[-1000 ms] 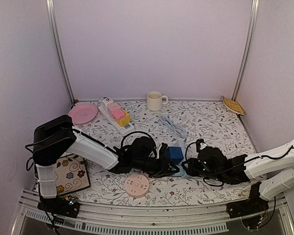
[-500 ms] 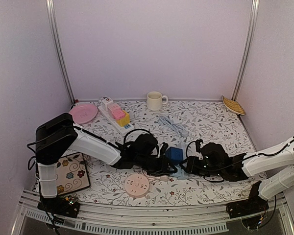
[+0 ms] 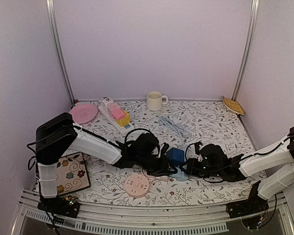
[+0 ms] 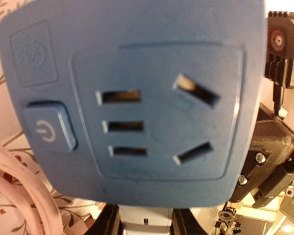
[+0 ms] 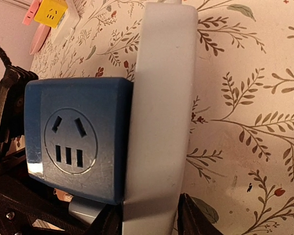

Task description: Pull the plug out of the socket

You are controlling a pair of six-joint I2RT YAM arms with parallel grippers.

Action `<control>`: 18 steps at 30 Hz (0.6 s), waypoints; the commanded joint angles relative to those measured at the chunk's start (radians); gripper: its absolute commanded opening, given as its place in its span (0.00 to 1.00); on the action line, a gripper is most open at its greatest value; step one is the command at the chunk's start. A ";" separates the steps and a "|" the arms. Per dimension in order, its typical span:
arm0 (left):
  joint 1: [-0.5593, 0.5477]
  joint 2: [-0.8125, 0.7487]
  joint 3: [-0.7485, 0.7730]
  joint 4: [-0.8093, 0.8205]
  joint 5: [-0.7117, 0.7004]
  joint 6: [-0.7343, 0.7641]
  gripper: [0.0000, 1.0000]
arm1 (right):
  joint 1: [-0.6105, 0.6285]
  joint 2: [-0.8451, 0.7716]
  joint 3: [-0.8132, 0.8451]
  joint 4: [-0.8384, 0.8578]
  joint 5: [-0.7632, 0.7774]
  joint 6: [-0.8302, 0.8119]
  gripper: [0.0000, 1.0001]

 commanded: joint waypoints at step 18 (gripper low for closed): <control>0.030 -0.046 -0.072 0.134 0.047 -0.045 0.00 | -0.006 -0.091 0.019 -0.232 0.251 -0.019 0.03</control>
